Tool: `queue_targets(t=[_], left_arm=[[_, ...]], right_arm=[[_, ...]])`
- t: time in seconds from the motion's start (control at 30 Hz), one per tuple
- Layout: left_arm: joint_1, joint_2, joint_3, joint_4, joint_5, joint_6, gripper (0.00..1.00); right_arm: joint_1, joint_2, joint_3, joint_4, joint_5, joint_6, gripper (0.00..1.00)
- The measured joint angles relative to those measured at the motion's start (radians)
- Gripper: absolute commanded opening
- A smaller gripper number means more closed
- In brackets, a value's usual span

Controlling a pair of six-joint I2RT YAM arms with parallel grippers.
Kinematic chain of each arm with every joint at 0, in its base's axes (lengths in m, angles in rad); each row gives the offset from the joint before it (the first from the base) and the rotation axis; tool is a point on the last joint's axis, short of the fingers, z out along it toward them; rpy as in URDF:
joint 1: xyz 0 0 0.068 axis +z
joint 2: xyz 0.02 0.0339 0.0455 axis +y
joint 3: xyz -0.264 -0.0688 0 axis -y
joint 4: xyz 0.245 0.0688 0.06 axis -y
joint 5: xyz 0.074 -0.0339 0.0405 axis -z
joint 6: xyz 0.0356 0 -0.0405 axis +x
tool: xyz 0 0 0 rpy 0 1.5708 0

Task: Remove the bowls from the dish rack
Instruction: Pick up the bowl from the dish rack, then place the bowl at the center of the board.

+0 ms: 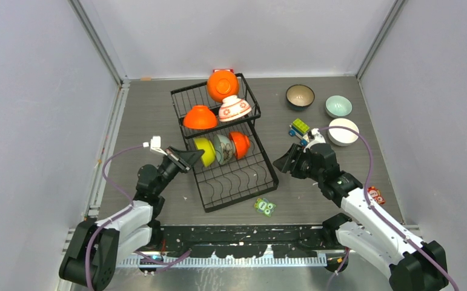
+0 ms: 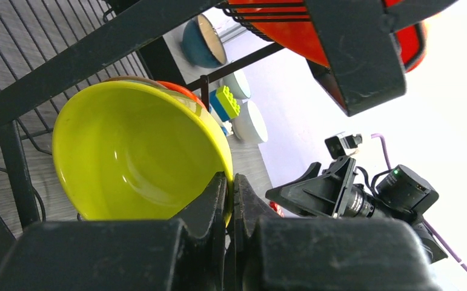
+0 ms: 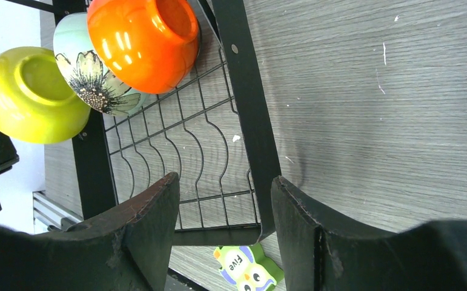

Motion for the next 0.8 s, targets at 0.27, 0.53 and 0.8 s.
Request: queue_targets(t=[0.27,0.53,0.8], left_arm=[[0.000,-0.116,0.002,-0.092,0.039,-0.005,0.00],[-0.021,-0.383,0.017,-0.389,0.098,0.001,0.00],[-0.191,-0.575,0.182,-0.814,0.061,0.118,0.00]], right_arm=[[0.000,-0.009,0.000,-0.005,-0.002,0.000,0.62],[0.000,-0.024,0.003,-0.036,-0.002,0.000,0.62],[0.000,-0.062,0.060,-0.114,-0.005,-0.002,0.62]])
